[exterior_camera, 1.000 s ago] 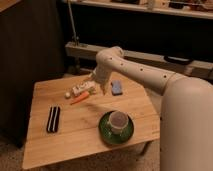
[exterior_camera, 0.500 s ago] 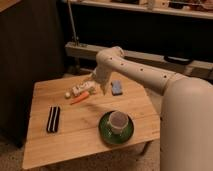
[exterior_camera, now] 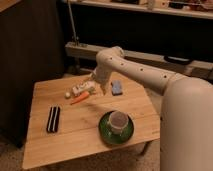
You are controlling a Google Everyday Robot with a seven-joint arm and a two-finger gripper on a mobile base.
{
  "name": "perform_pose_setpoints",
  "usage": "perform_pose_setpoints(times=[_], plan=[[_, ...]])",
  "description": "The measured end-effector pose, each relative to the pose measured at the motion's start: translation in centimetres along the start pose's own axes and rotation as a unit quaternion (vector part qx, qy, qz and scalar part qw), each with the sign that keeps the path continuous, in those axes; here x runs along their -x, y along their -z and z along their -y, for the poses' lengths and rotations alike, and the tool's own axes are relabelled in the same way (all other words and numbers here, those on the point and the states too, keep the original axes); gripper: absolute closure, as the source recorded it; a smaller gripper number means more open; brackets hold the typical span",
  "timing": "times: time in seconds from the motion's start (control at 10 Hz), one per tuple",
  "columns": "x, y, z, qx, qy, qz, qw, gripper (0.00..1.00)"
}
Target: Place the eraser on the white sponge
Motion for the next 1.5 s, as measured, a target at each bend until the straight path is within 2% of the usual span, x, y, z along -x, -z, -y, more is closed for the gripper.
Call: perform_pose_setpoints(times=[1.0,1.1,1.3,1.5], plan=[[0.0,-0.1,0.1,-0.001,0.002,0.001,1.0000,0.20],[0.1,0.0,0.3,-0.006,0.009,0.004,0.9999,0.20],[0.4,-0.2,2.0,-0.027,0.042,0.013,0.9987,0.20],[1.5,-1.3,5.4,-0.065,0.082,0.033,0.9940,0.20]])
